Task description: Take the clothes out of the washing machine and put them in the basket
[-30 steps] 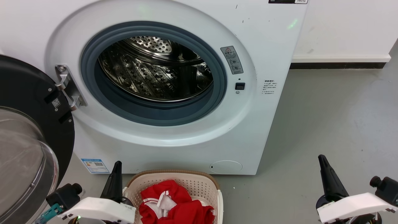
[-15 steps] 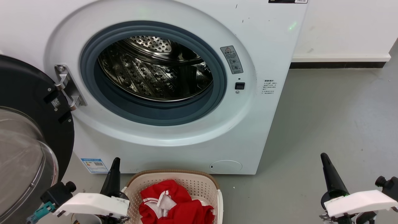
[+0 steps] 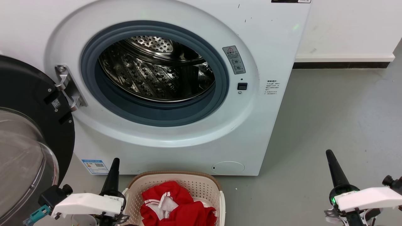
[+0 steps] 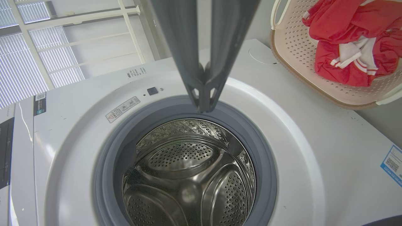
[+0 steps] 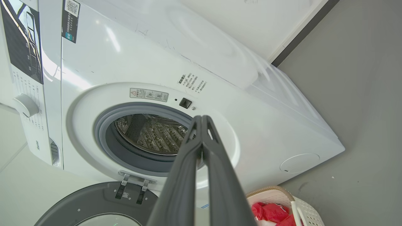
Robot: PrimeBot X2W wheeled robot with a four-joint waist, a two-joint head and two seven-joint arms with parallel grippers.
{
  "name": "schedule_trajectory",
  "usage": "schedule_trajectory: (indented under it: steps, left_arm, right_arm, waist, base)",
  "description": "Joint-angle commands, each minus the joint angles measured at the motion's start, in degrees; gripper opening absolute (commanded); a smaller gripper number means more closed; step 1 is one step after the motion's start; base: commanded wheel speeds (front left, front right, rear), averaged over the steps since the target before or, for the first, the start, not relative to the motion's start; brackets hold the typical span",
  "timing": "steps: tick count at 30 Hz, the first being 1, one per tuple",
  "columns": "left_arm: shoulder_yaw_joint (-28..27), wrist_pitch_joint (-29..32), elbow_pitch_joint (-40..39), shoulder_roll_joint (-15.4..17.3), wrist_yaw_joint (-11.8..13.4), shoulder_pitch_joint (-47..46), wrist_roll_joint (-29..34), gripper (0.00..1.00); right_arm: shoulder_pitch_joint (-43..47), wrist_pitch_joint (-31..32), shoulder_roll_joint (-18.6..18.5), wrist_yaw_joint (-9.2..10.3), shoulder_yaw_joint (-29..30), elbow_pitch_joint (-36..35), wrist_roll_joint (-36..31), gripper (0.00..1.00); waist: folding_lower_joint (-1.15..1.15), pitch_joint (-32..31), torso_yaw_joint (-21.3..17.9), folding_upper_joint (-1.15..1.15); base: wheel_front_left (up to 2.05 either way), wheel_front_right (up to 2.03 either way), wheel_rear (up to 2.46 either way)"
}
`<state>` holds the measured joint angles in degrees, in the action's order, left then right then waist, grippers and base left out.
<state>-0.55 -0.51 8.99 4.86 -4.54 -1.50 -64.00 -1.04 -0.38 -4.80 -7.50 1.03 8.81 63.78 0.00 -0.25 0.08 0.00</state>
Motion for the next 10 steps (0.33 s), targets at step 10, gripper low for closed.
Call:
schedule_trajectory:
  steps: [10]
  left_arm:
    - [-1.14, 1.3, 0.75, -0.12, -0.89, -1.99, -6.46, 0.0]
  right_arm:
    - [-2.11, 1.05, -0.25, 0.0, 0.69, 0.82, 6.8, 0.0]
  waist:
    - [0.0, 0.07, -0.01, 0.0]
  base:
    - [0.0, 0.0, 0.0]
